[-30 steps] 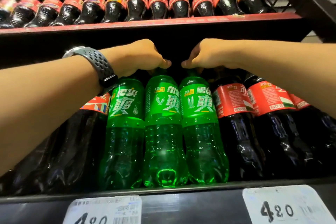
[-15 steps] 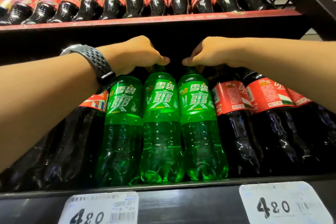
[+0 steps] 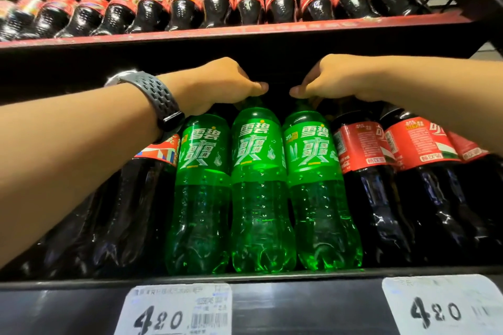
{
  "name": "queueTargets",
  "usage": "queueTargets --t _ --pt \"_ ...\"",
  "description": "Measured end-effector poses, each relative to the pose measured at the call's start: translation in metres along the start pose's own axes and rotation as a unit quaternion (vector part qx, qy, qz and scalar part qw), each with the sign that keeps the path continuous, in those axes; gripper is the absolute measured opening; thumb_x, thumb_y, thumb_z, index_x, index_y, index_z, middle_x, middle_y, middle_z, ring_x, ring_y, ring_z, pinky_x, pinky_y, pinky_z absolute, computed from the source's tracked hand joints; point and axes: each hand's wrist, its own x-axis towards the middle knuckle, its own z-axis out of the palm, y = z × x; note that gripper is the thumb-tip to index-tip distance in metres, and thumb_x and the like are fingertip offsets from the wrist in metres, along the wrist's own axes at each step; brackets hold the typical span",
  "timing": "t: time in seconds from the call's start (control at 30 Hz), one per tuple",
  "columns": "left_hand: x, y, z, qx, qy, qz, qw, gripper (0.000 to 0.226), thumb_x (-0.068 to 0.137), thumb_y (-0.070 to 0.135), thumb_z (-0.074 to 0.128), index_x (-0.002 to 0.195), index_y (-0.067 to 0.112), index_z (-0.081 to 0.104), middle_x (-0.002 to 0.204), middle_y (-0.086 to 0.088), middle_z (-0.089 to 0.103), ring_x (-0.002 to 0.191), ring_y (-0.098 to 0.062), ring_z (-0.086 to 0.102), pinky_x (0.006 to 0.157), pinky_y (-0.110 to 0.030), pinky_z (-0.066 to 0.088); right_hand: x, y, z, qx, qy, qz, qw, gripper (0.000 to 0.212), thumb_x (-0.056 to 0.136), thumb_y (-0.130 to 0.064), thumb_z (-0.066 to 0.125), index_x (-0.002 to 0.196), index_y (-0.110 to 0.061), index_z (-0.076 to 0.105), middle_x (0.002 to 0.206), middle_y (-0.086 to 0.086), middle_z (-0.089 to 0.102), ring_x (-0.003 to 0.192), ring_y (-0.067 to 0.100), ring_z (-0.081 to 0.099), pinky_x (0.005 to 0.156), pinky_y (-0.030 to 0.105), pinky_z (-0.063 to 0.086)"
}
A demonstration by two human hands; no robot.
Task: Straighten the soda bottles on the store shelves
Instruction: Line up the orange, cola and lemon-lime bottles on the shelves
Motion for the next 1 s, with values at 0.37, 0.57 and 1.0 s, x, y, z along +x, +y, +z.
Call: queueTargets --t 0.37,0.57,1.0 --pt "-0.003 -0.023 -0.025 0.236 0.02 0.005 0.972 0.042 0.072 0.05 0.075 0.086 0.011 0.068 0.084 -0.01 0.066 0.077 -0.027 0.059 0.06 -0.027 0.039 0.0 0.002 0.0 -0.049 0.017 -0.004 0.999 0.036 0.076 -0.053 0.071 0.093 -0.022 0.073 0.081 -0.005 0.068 0.081 0.015 0.06 0.065 0.025 0.043" --pt "-0.001 -0.028 -0.023 0.195 0.043 0.012 0.98 0.033 0.07 0.032 0.077 0.093 0.008 0.07 0.085 -0.012 0.066 0.076 -0.028 0.061 0.053 -0.025 0.04 0.0 0.001 0.0 -0.081 0.023 -0.001 0.996 0.039 0.076 -0.057 0.067 0.097 -0.025 0.073 0.082 -0.008 0.066 0.079 0.012 0.058 0.063 0.024 0.041" --pt "-0.007 0.032 0.024 0.101 0.077 0.192 0.973 0.028 0.084 0.036 0.053 0.103 0.02 0.067 0.106 -0.003 0.069 0.102 -0.024 0.059 0.085 -0.03 0.045 -0.028 0.029 -0.034 -0.238 0.075 0.03 0.968 0.036 0.095 -0.036 0.048 0.12 -0.014 0.062 0.12 0.016 0.061 0.11 0.034 0.055 0.081 0.03 0.041"
